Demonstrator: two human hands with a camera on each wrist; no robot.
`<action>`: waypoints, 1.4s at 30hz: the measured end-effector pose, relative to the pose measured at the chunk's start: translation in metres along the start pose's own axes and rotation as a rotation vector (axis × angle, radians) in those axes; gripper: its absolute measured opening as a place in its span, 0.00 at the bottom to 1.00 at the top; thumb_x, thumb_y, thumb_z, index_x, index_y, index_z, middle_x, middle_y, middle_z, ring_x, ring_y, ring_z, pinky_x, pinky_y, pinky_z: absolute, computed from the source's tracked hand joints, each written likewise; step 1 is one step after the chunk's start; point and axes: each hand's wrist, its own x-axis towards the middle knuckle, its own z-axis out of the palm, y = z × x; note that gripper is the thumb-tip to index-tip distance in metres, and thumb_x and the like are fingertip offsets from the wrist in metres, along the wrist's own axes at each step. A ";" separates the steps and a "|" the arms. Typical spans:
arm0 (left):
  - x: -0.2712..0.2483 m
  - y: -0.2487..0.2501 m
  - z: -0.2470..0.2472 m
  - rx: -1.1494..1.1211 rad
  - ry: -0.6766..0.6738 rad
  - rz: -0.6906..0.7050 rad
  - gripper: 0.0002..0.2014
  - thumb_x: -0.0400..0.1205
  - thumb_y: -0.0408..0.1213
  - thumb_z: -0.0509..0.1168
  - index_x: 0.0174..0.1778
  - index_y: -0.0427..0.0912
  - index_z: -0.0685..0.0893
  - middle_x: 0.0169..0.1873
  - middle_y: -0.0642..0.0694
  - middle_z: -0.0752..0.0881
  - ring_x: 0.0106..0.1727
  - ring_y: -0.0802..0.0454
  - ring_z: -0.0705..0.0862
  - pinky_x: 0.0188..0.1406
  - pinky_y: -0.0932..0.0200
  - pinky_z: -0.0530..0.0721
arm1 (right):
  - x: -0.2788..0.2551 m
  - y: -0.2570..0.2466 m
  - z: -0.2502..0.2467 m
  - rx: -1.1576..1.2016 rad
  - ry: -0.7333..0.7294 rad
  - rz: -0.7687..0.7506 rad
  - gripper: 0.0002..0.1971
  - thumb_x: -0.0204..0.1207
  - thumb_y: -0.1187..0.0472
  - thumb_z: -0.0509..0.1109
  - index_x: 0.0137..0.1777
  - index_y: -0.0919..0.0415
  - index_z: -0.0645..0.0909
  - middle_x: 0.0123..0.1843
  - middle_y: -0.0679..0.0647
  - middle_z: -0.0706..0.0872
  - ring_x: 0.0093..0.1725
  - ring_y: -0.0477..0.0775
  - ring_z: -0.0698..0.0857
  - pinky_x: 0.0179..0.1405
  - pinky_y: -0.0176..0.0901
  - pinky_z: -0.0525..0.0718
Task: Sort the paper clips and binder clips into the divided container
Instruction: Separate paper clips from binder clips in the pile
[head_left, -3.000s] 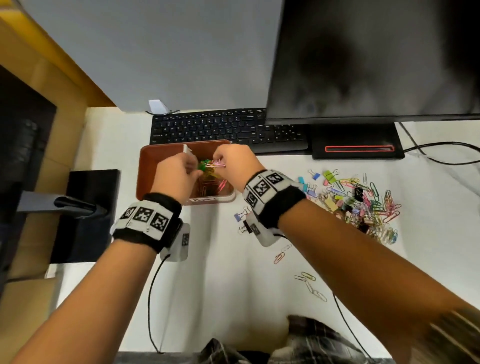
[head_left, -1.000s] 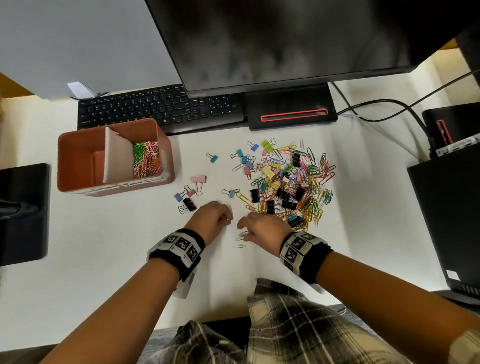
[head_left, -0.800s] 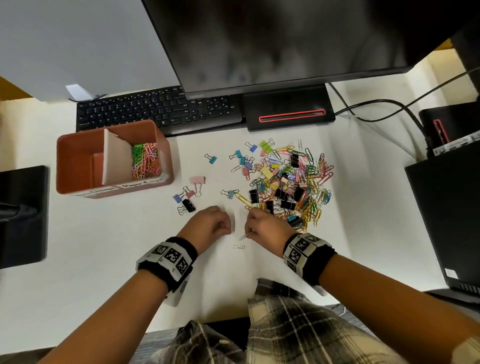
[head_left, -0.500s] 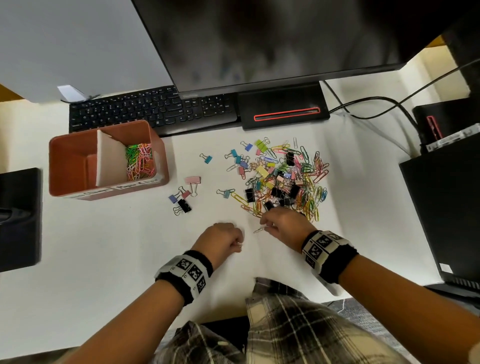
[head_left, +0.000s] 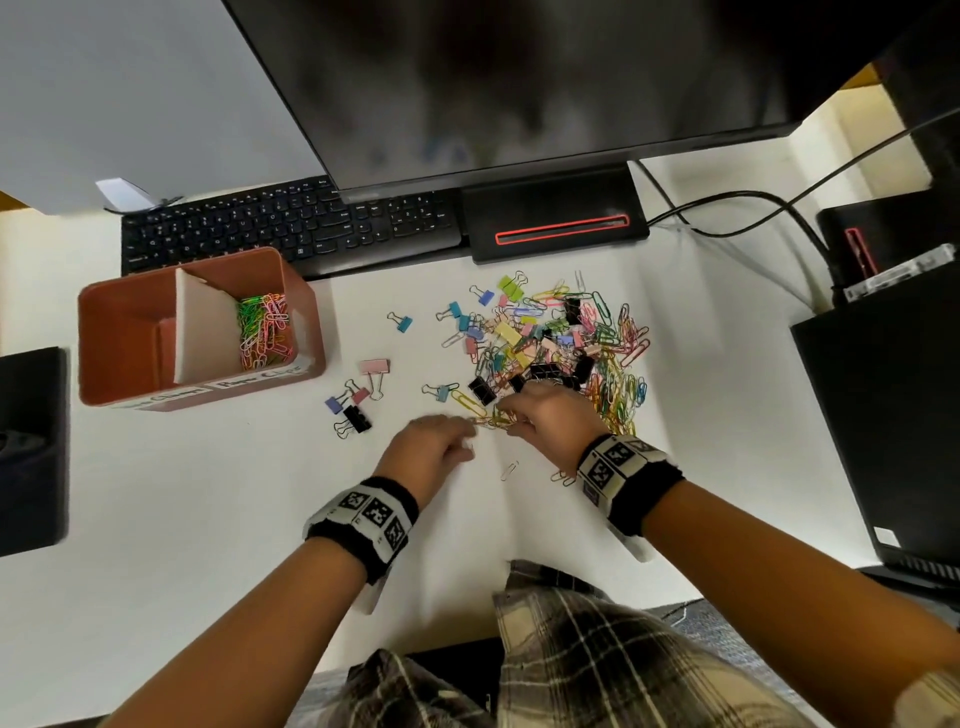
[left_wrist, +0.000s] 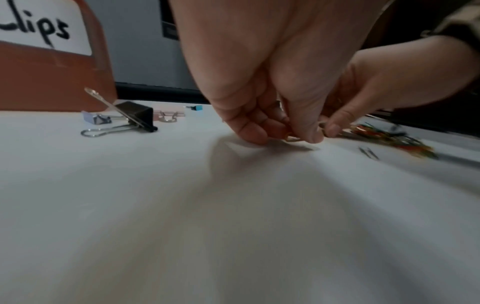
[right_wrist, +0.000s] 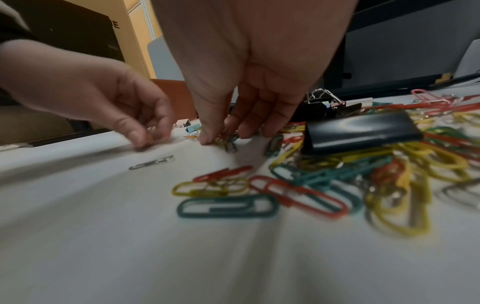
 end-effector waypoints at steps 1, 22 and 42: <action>0.006 0.000 -0.003 -0.024 0.038 -0.014 0.14 0.76 0.35 0.70 0.57 0.42 0.85 0.44 0.43 0.87 0.47 0.49 0.82 0.52 0.60 0.78 | 0.001 0.000 -0.001 0.011 0.011 -0.001 0.16 0.78 0.57 0.66 0.65 0.56 0.80 0.57 0.57 0.82 0.58 0.59 0.80 0.54 0.49 0.79; 0.039 -0.006 -0.006 0.147 0.023 -0.077 0.04 0.75 0.33 0.69 0.43 0.37 0.84 0.43 0.41 0.81 0.50 0.42 0.77 0.48 0.52 0.76 | 0.013 -0.007 -0.003 0.132 -0.045 0.030 0.08 0.76 0.66 0.64 0.54 0.61 0.80 0.51 0.59 0.86 0.52 0.59 0.83 0.51 0.52 0.82; -0.018 -0.053 -0.186 -0.261 0.689 -0.271 0.05 0.73 0.35 0.73 0.37 0.45 0.82 0.31 0.50 0.84 0.33 0.56 0.80 0.39 0.63 0.79 | 0.115 -0.178 -0.065 0.277 0.267 -0.215 0.05 0.74 0.63 0.69 0.45 0.58 0.86 0.45 0.56 0.86 0.44 0.55 0.82 0.51 0.48 0.81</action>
